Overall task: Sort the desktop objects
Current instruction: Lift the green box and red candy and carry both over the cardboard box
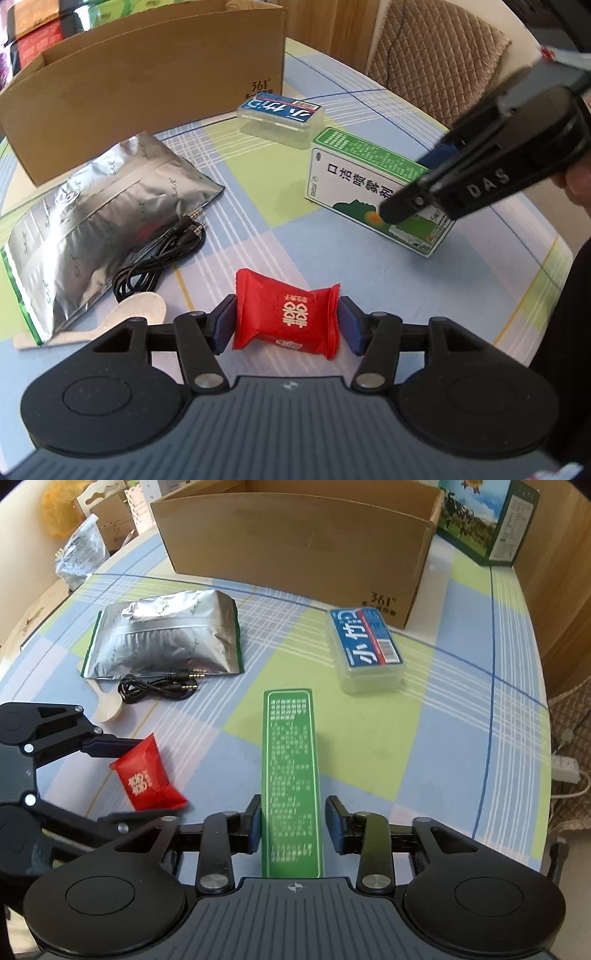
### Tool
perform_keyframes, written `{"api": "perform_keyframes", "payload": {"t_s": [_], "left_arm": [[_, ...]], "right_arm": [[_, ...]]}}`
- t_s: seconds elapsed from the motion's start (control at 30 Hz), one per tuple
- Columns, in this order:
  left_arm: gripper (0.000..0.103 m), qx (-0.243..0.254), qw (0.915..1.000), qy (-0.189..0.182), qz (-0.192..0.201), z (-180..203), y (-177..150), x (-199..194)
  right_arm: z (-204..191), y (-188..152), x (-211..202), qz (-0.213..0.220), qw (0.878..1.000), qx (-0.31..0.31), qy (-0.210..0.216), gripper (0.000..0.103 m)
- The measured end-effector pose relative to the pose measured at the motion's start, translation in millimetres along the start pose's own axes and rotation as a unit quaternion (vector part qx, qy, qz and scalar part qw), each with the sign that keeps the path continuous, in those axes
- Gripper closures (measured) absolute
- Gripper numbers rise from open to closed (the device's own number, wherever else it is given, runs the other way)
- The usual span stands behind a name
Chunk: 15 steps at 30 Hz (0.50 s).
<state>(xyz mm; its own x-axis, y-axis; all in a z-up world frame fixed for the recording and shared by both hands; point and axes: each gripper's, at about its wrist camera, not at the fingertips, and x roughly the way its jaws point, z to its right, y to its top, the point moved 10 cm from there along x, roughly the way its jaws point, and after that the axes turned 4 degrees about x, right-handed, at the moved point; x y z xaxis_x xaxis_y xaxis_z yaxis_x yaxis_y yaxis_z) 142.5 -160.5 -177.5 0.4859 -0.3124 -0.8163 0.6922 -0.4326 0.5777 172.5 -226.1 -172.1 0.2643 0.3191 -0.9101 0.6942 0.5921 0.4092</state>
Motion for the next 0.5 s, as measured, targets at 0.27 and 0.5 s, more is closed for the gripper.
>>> {"api": "perform_keyframes", "payload": {"t_s": [0.27,0.5], "left_arm": [[0.074,-0.01,0.9999,0.002,-0.004,-9.6,0.9,-1.2],[0.075,-0.031,0.9995,-0.005,-0.006,-11.6,-2.1,-4.6]], "right_arm": [[-2.3,4.5,10.3,0.004,1.0,0.002,-0.003,0.064],[-3.6,6.0,12.0,0.009,1.0,0.015,-0.007,0.069]]}}
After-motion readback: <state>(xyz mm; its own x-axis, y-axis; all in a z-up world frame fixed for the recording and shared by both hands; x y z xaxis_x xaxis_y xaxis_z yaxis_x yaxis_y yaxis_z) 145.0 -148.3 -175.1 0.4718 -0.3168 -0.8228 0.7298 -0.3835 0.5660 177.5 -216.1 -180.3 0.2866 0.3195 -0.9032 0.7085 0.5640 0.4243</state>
